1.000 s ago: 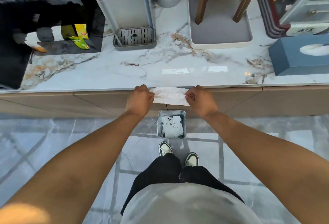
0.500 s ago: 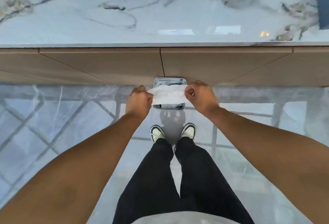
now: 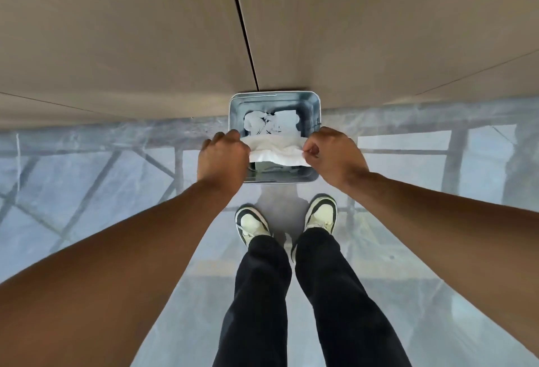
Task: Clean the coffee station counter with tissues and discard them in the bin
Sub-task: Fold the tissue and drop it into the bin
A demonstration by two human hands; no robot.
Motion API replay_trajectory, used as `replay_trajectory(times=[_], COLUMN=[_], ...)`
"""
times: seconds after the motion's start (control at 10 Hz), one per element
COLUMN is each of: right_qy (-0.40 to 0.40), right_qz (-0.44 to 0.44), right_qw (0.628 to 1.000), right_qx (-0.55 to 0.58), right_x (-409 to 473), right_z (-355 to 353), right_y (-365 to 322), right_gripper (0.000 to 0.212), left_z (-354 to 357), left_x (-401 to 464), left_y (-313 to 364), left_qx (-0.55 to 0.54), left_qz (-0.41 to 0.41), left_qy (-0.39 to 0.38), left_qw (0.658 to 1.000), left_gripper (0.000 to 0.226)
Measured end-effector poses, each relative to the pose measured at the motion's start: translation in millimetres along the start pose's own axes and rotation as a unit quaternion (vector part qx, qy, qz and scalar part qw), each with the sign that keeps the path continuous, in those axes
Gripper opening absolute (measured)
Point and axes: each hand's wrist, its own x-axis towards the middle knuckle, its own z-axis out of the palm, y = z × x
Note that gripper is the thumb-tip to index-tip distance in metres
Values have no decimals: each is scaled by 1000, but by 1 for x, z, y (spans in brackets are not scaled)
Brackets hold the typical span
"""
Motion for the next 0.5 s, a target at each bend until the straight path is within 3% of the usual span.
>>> replay_trajectory(times=[0.3,0.5], right_qy=[-7,-24], right_qz=[26,39], right_qw=[999,999], right_qx=[-23,-22], right_x=[6,-3], right_z=[25,-6], right_y=[4,-12], right_gripper=[13,27], left_z=[25,-10], left_x=[3,-14], left_y=[6,3], left_qx=[8,-13], left_qz=[-18,-16], left_qy=[-46,-30], left_qw=[999,999], left_gripper=[22,19])
